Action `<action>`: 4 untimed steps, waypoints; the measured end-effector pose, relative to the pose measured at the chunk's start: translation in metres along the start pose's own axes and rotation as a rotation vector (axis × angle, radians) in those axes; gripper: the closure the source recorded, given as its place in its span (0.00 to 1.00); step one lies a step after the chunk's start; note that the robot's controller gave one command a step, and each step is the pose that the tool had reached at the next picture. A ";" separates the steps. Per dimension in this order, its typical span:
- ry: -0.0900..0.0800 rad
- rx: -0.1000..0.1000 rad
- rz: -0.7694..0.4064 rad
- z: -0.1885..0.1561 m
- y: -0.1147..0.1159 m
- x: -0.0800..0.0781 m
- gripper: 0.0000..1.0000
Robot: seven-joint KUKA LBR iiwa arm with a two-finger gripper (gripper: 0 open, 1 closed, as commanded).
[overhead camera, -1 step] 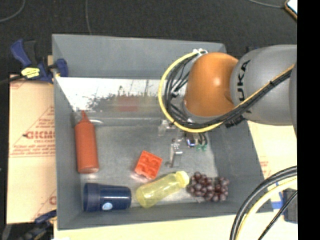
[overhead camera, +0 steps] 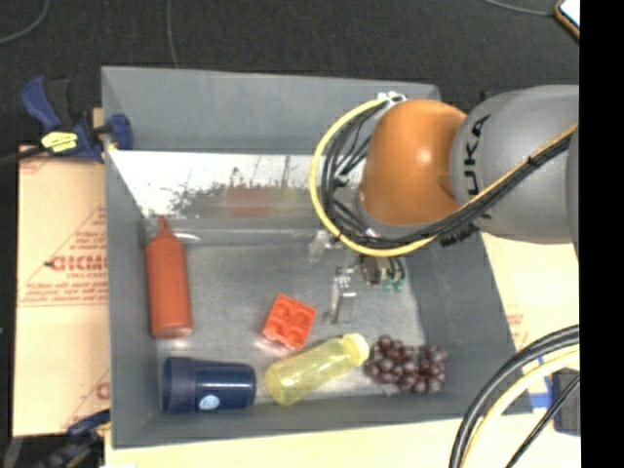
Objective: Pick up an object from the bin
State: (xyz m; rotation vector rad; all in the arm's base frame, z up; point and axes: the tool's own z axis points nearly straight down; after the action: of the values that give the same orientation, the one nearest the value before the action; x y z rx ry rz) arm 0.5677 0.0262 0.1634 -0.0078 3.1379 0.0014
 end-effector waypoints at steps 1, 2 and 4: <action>0.001 -0.002 0.043 0.093 0.036 0.005 0.00; -0.011 0.001 -0.237 0.042 0.034 -0.002 0.00; -0.011 0.003 -0.263 0.089 0.052 0.000 0.00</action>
Offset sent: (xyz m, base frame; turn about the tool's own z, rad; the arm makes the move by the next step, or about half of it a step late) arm 0.0006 0.0343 -0.0434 -0.2383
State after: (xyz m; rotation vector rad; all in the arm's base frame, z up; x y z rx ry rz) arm 0.5681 0.0786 0.0745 -0.4174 3.0984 -0.0047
